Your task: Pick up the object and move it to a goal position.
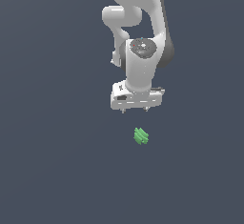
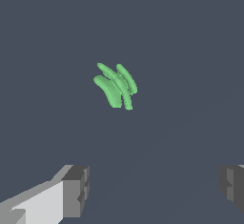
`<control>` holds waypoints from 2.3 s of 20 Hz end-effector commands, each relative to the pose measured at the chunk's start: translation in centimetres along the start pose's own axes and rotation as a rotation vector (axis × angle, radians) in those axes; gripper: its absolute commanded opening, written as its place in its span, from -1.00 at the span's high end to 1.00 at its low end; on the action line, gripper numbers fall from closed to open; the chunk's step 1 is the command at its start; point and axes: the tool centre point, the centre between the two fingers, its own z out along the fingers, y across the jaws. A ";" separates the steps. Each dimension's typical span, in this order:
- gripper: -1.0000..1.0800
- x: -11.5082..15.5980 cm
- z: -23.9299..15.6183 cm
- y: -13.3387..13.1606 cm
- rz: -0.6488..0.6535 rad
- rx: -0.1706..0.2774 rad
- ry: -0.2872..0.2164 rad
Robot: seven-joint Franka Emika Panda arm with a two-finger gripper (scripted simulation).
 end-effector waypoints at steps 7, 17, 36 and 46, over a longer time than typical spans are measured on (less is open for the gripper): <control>-0.92 2.1 1.8 -0.8 0.048 0.001 0.003; -0.92 5.9 5.9 -2.4 0.145 -0.003 0.010; -0.92 6.8 10.3 -2.9 0.174 -0.006 0.012; 1.00 7.0 12.3 -2.9 0.175 -0.006 0.013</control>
